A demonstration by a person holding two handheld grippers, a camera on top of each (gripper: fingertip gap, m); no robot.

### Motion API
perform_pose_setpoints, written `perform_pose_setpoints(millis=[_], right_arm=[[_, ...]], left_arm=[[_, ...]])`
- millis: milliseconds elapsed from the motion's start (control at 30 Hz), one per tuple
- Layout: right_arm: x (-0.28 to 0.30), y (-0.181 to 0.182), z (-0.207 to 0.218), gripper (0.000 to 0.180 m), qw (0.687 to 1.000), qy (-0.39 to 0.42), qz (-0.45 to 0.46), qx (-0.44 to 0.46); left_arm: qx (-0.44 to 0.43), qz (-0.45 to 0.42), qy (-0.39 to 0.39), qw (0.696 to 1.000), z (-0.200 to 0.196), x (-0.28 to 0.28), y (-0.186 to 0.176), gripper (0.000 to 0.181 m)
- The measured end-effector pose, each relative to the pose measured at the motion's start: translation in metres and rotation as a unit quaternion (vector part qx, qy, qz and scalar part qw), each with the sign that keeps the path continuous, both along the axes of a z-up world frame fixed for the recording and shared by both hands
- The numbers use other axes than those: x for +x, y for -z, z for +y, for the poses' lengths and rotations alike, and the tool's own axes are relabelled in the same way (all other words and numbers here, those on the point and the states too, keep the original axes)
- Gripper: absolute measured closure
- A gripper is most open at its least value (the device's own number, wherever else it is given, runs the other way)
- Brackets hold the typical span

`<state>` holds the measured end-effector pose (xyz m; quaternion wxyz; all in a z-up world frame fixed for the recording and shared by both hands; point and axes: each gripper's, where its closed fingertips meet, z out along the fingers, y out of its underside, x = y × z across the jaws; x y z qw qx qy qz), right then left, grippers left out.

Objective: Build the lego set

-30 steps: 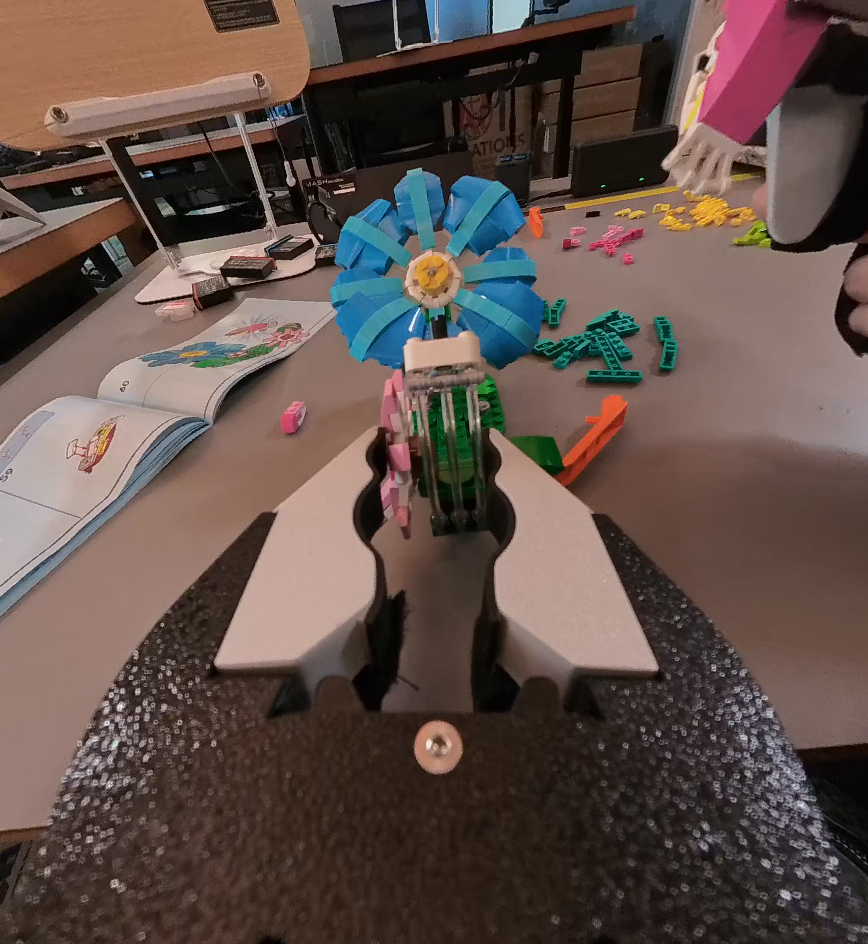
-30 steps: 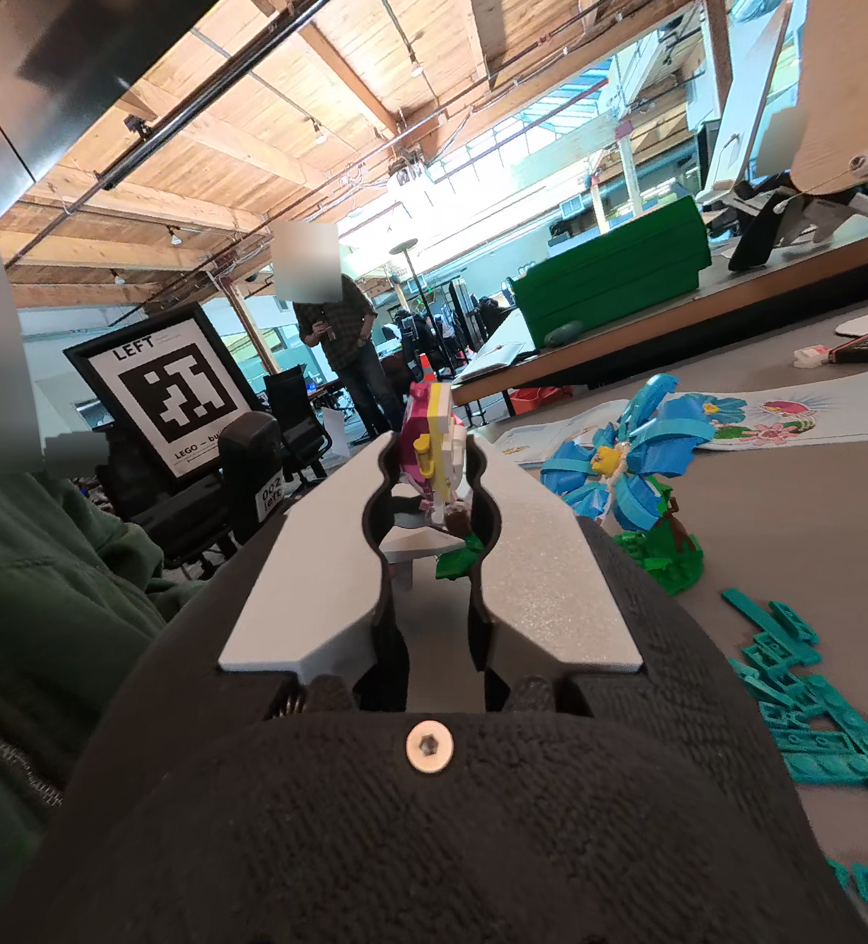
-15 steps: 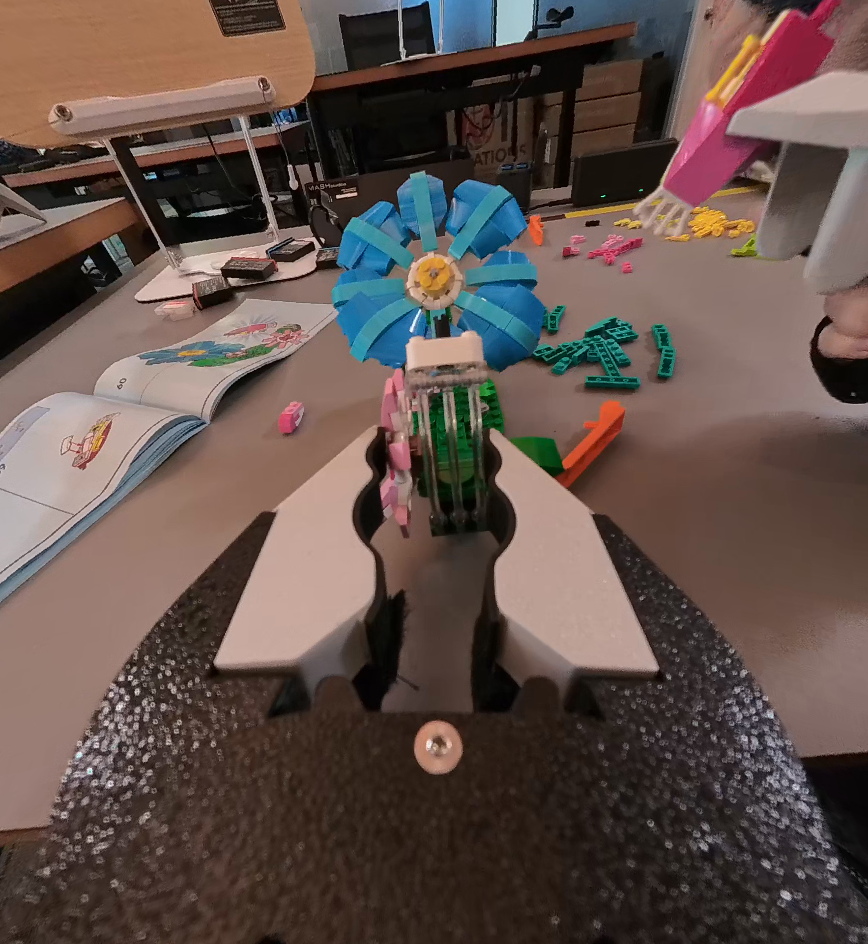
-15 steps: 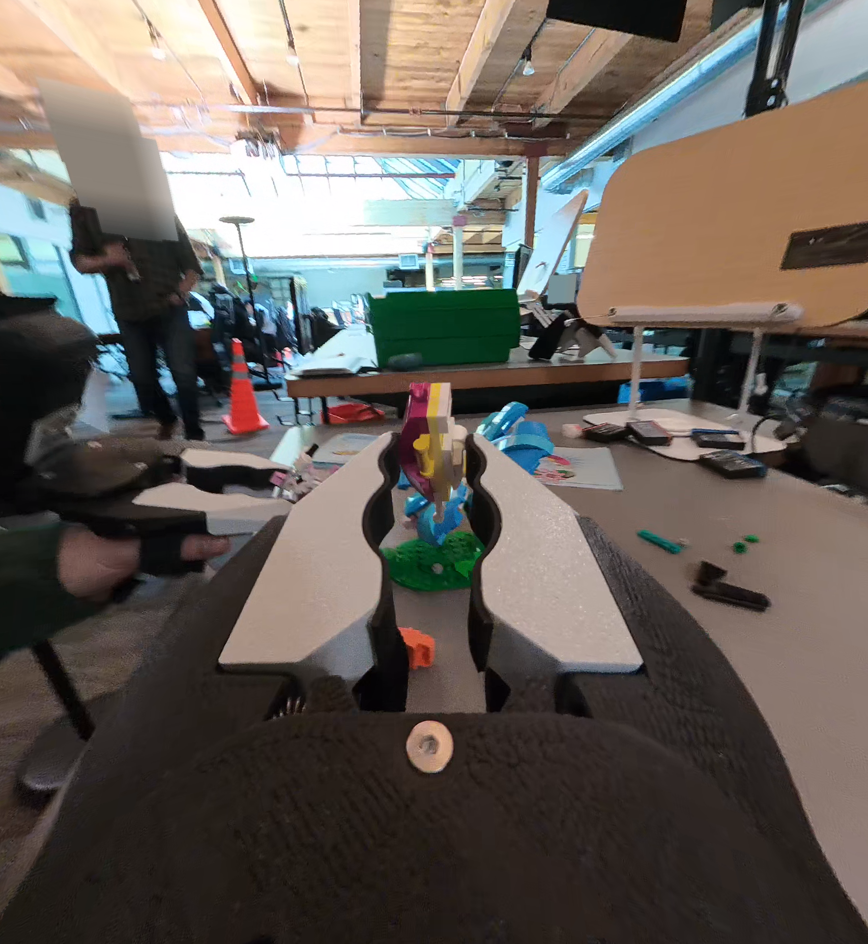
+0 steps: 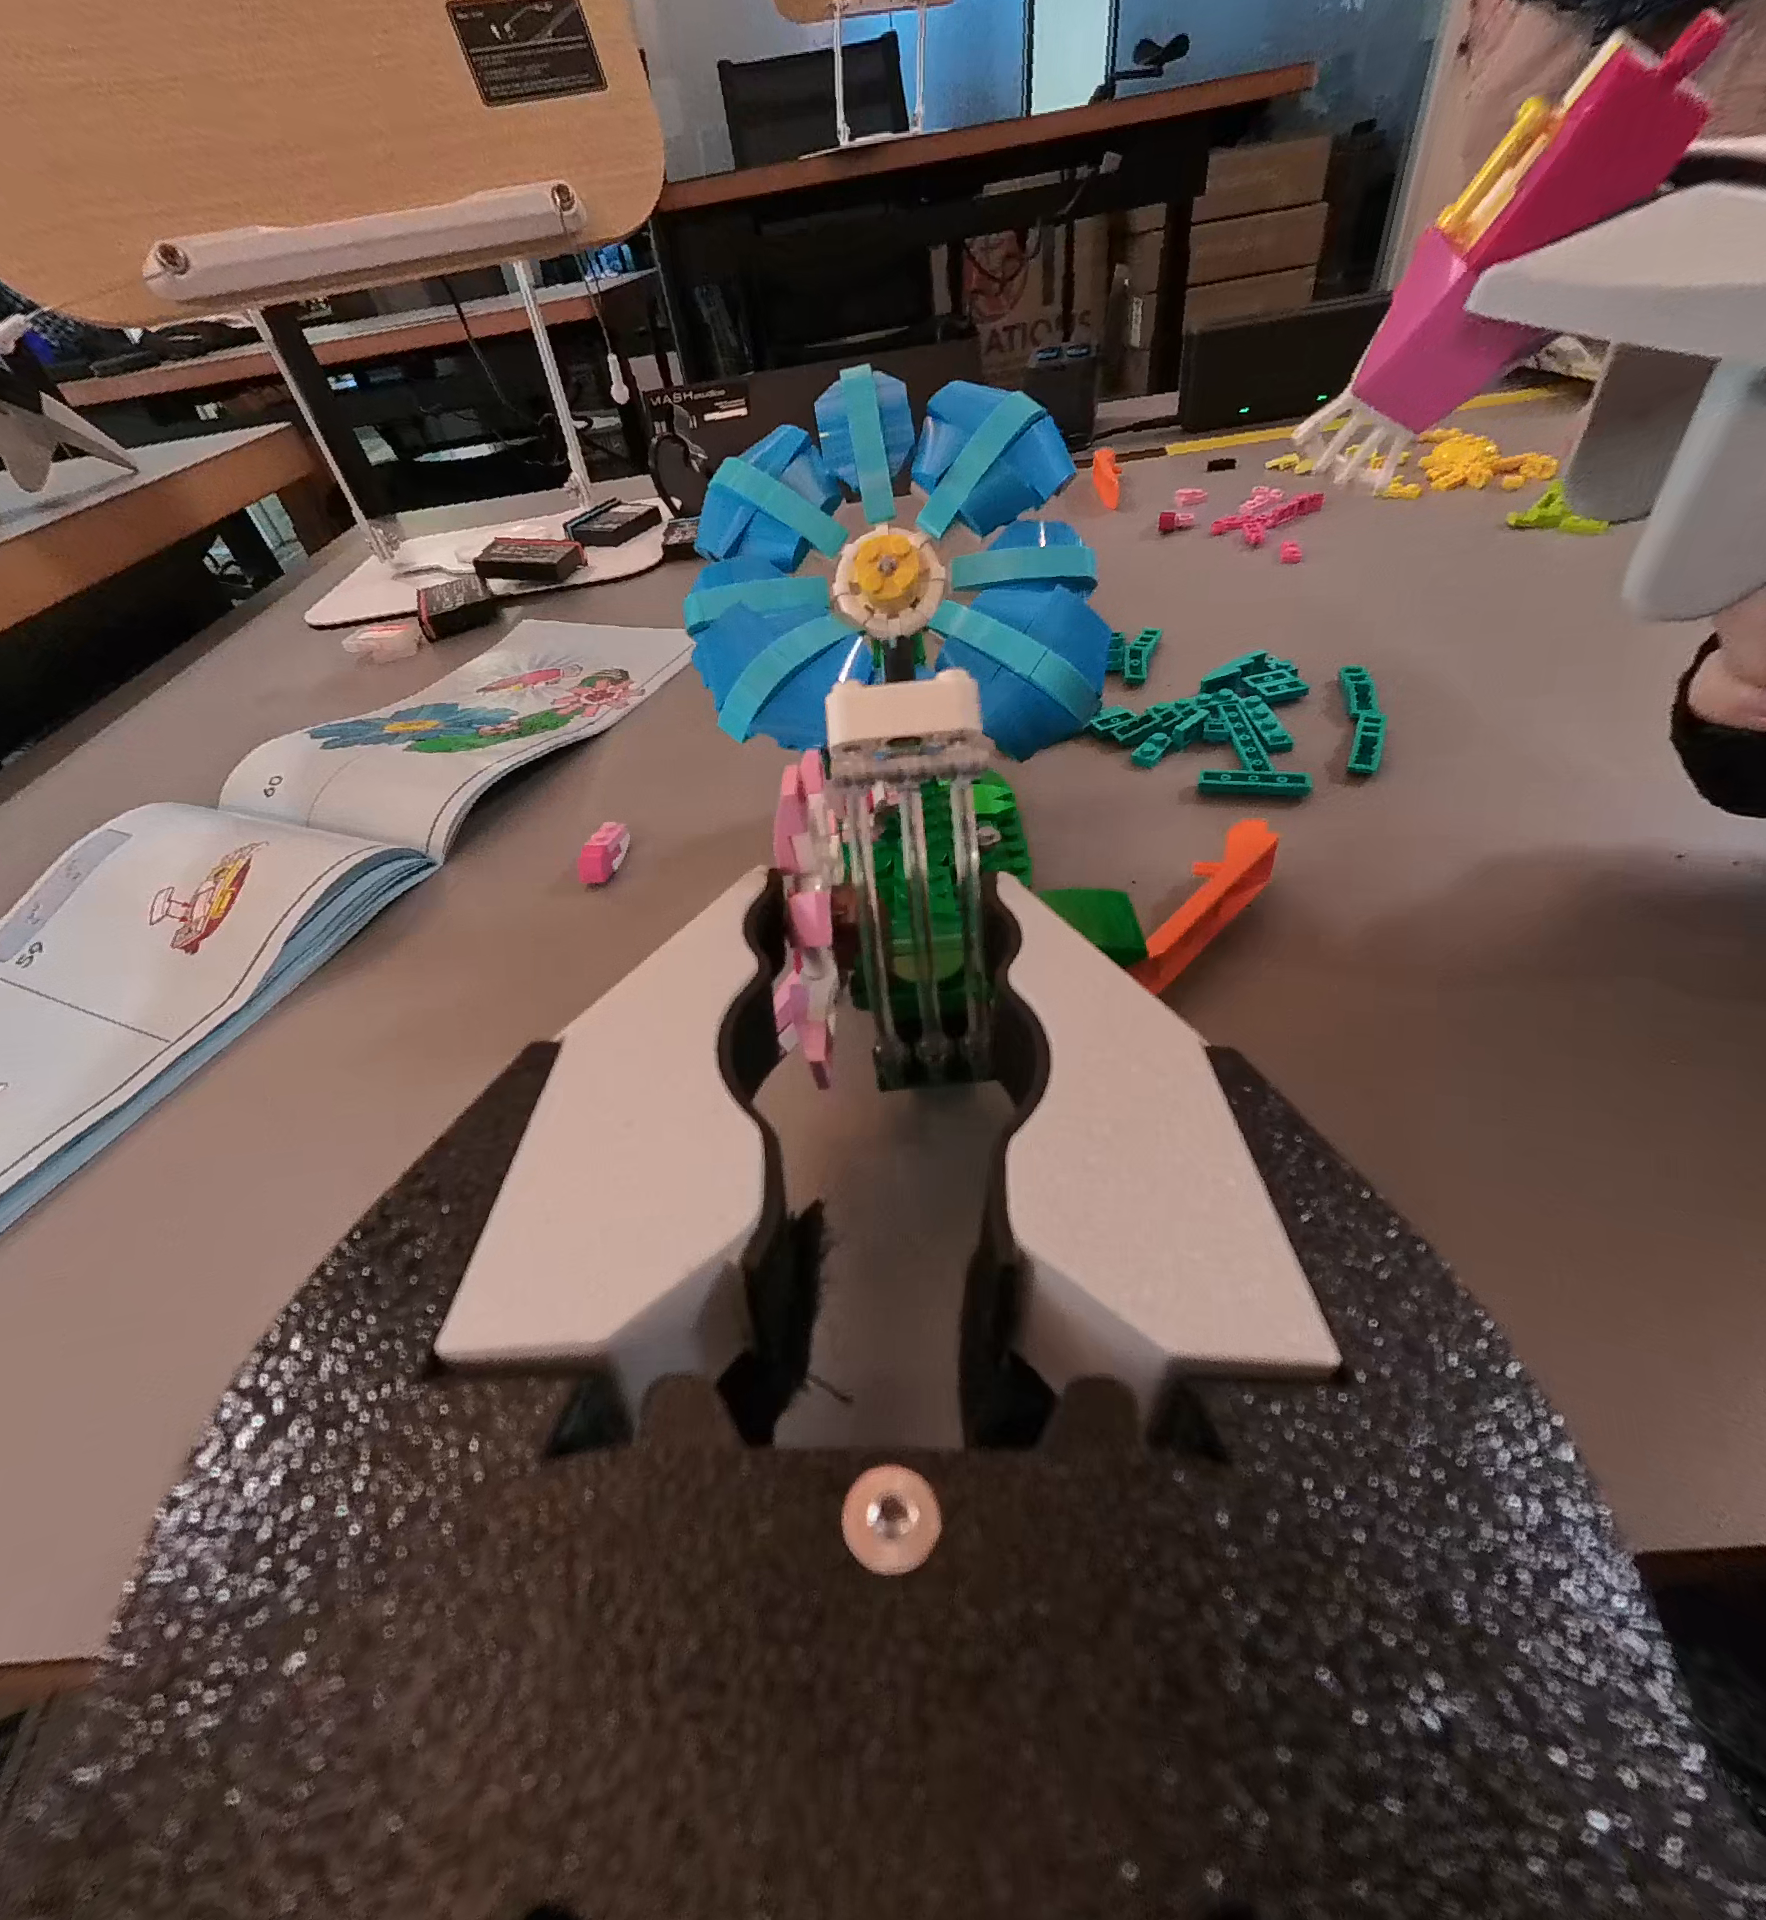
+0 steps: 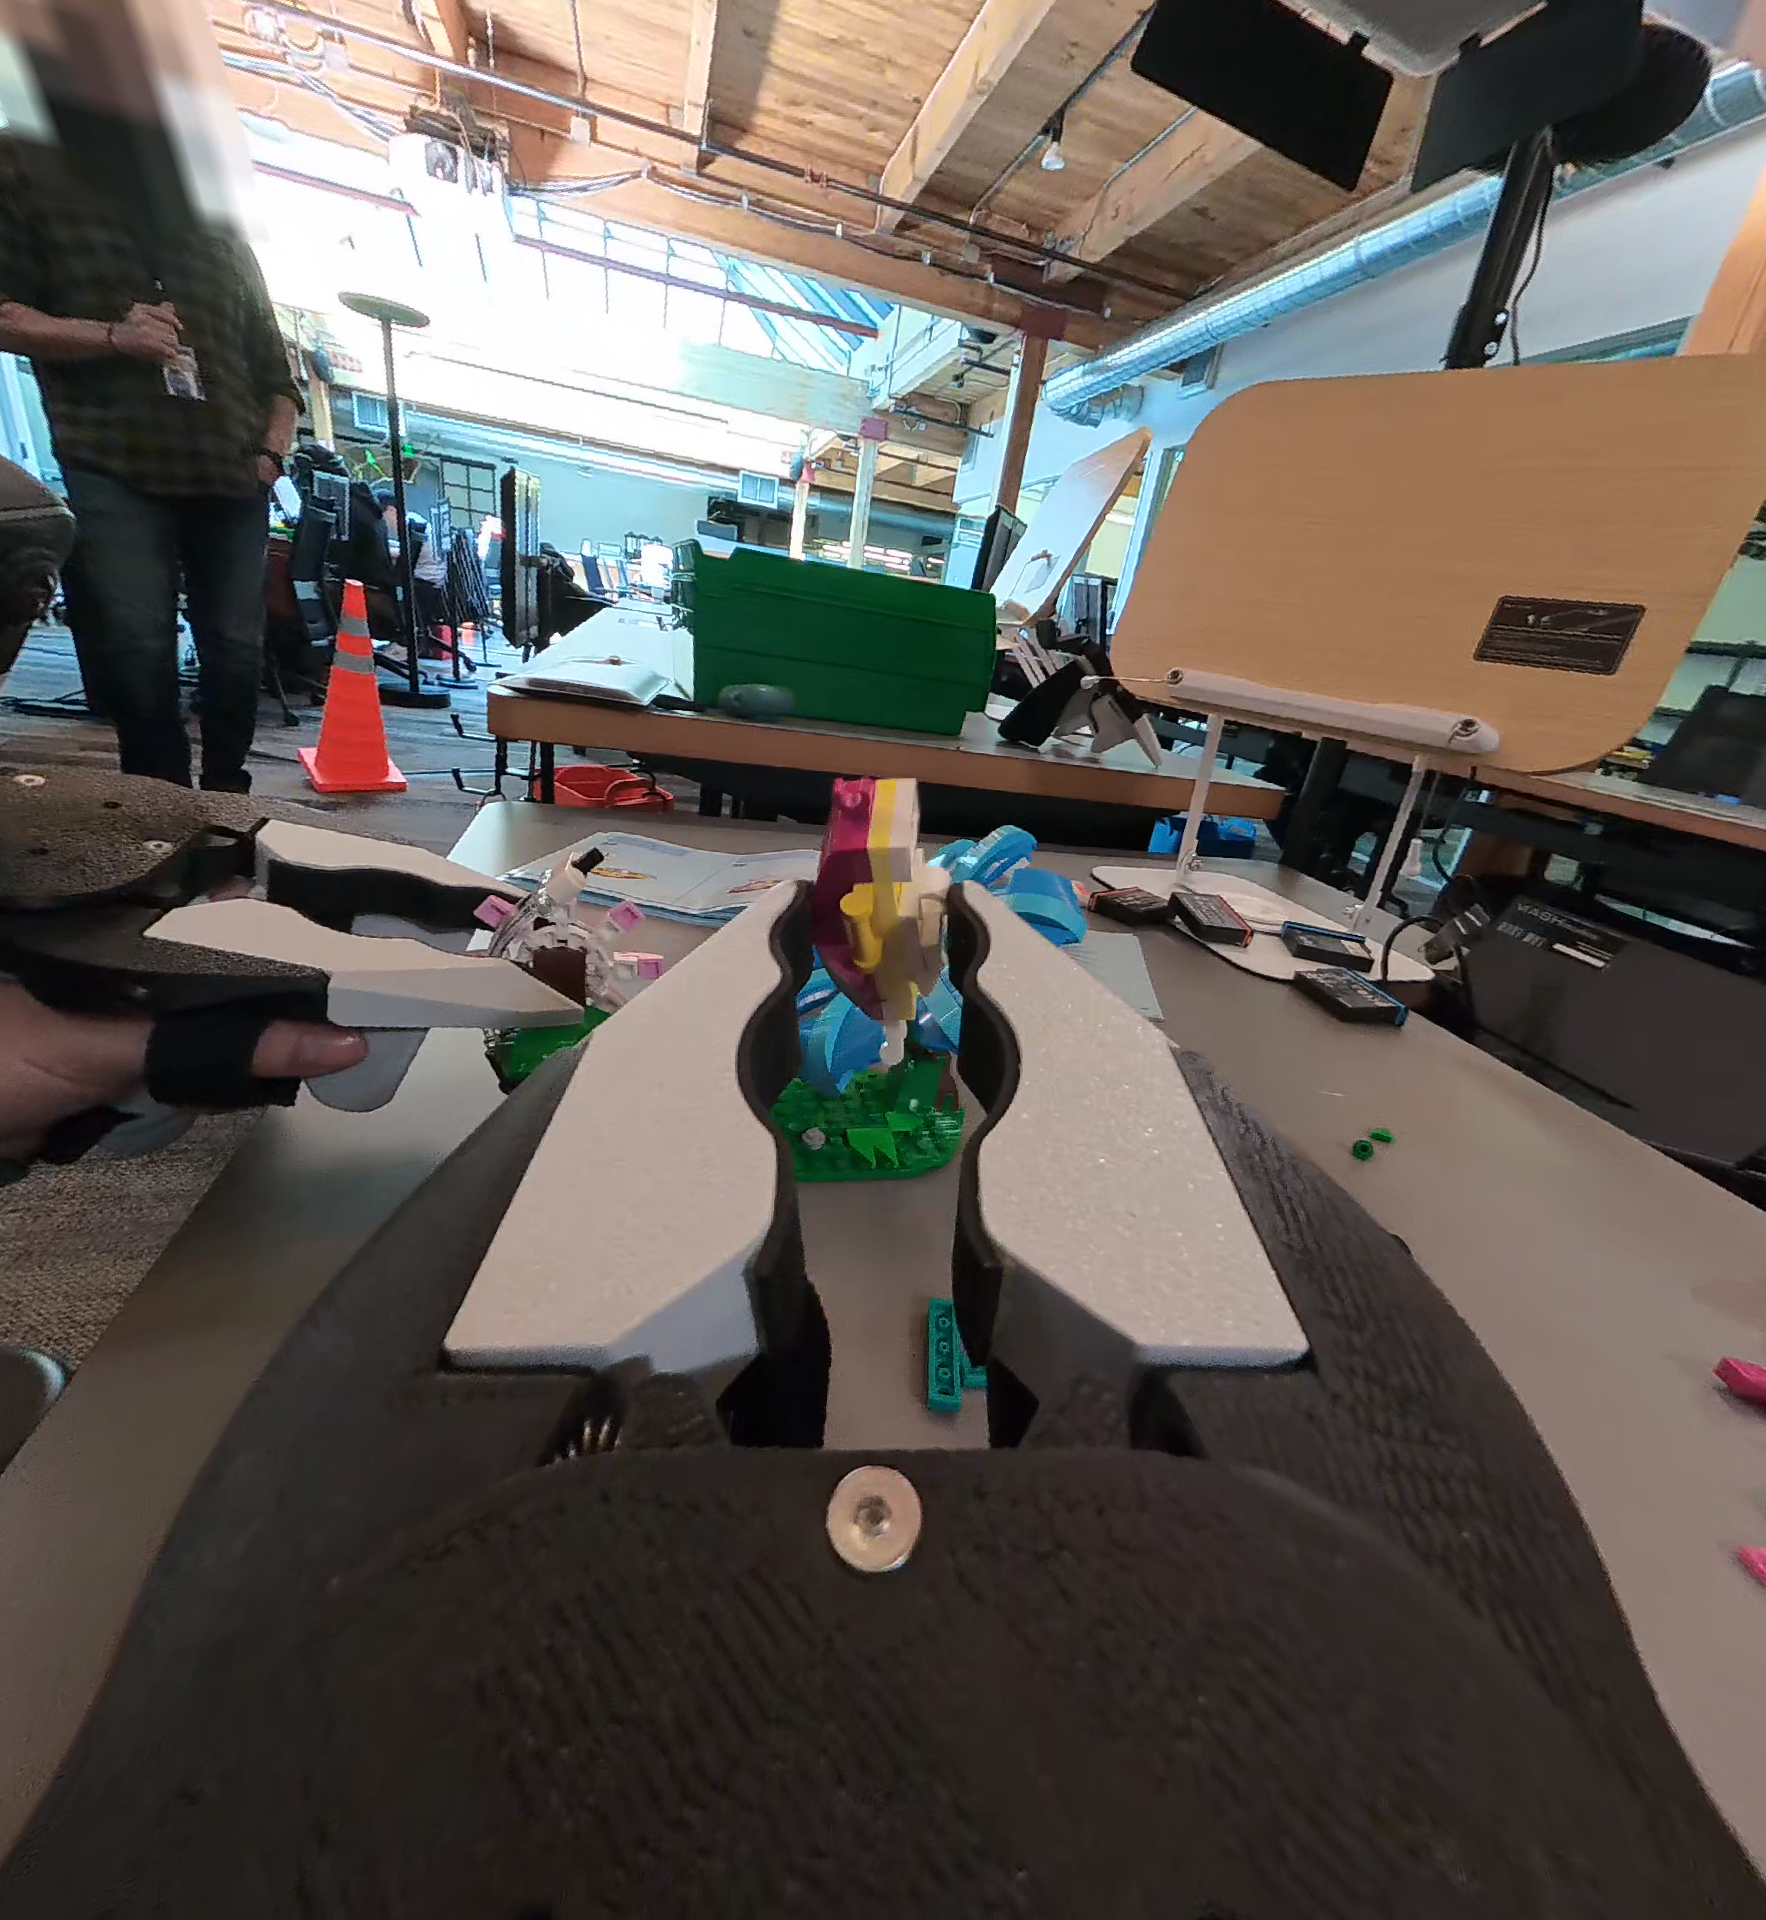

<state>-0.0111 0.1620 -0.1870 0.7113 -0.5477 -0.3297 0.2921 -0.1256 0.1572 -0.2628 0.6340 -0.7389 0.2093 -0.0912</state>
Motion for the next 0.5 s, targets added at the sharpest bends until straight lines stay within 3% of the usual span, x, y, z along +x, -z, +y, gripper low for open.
perform_pose_setpoints(millis=[500], right_arm=[[-0.0007,-0.0024,-0.0025,0.156,1.000,0.014,-0.009,0.023]], left_arm=[[0.005,0.002,-0.006,1.000,0.0004,-0.0017,-0.0004,0.143]])
